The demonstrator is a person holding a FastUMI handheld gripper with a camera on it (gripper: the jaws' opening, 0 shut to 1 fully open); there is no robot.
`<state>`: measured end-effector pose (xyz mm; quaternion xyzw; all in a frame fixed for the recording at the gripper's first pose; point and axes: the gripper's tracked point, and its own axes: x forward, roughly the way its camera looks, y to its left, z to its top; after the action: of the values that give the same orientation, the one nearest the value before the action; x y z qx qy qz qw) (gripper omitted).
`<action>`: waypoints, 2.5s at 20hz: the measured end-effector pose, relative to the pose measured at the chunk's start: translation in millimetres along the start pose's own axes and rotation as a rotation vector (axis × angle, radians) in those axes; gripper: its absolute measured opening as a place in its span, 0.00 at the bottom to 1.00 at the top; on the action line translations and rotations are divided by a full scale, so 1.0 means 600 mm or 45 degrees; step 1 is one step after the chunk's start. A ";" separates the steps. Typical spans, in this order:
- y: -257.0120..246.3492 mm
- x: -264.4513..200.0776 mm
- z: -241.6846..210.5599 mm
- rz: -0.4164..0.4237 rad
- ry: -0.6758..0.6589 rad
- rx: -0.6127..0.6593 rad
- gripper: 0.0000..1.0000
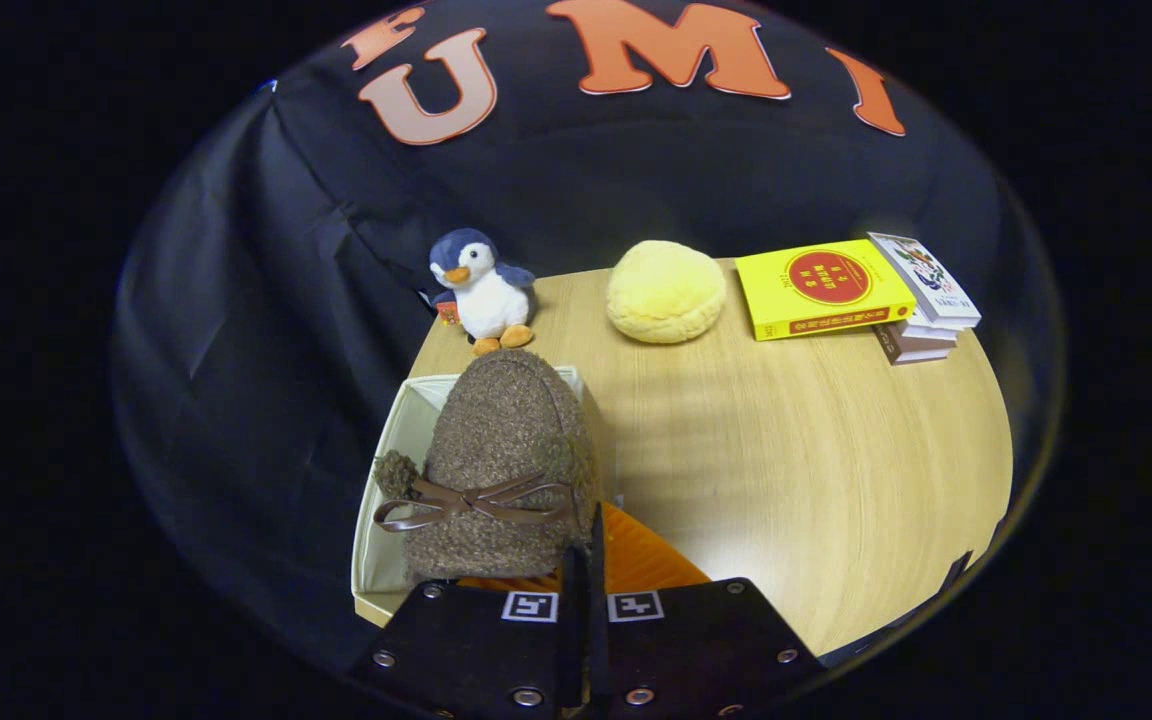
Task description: Open the storage box then place both shoes into the box .Put the left shoe in first, then the right shoe, with the right side of both shoes facing outward in a uniform manner.
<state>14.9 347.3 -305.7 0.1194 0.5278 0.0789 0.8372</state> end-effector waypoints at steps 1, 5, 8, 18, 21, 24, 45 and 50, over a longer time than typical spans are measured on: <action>0.012 0.015 -0.003 -0.014 0.006 -0.009 0.04; 0.045 0.056 -0.024 -0.056 0.047 -0.046 0.05; 0.055 0.061 -0.040 -0.059 0.075 -0.077 0.24; 0.007 -0.090 0.072 0.060 -0.246 -0.106 0.70; -0.029 -0.153 0.110 0.094 -0.381 -0.098 0.77; -0.095 -0.213 0.139 0.060 -0.507 -0.111 0.85; -0.403 -0.591 0.256 -0.111 -1.215 -0.125 0.96; -0.400 -0.625 0.251 -0.079 -1.321 -0.152 0.96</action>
<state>-9.1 2.5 13.1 0.0791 0.0415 0.0145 0.9959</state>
